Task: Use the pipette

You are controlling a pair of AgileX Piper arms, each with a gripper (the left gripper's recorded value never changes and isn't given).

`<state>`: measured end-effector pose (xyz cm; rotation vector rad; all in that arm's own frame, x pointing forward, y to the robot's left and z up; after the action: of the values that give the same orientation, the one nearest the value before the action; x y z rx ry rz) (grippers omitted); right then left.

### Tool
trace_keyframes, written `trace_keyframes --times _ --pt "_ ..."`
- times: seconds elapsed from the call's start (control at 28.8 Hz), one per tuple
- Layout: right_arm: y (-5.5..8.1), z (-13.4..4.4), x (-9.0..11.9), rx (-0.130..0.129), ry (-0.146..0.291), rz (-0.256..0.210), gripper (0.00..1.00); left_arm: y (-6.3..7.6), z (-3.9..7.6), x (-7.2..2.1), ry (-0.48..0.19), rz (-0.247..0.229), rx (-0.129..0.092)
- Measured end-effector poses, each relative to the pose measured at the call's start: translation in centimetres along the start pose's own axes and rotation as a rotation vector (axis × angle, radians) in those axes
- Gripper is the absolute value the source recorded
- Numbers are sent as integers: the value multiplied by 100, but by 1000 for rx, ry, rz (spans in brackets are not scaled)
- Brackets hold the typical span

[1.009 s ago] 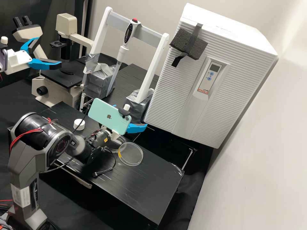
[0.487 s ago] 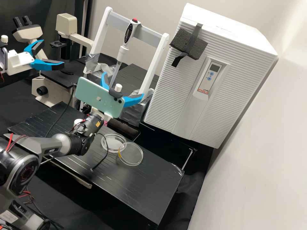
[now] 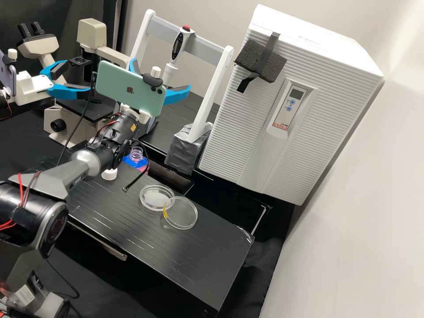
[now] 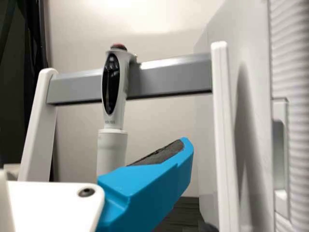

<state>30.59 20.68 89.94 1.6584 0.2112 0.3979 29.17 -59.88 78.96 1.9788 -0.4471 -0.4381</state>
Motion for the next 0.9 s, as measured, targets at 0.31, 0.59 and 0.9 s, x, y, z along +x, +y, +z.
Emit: trace_keyframes --times 0.31,0.59,0.9 --pt "-135 -65 391 -62 -58 -24 100 9 2 7 -1 3 -6" --pt "-202 8 626 -72 -101 -41 0 9 2 7 -1 3 -6" --pt "-130 51 729 -81 -133 -16 0 11 1 24 0 2 -22"
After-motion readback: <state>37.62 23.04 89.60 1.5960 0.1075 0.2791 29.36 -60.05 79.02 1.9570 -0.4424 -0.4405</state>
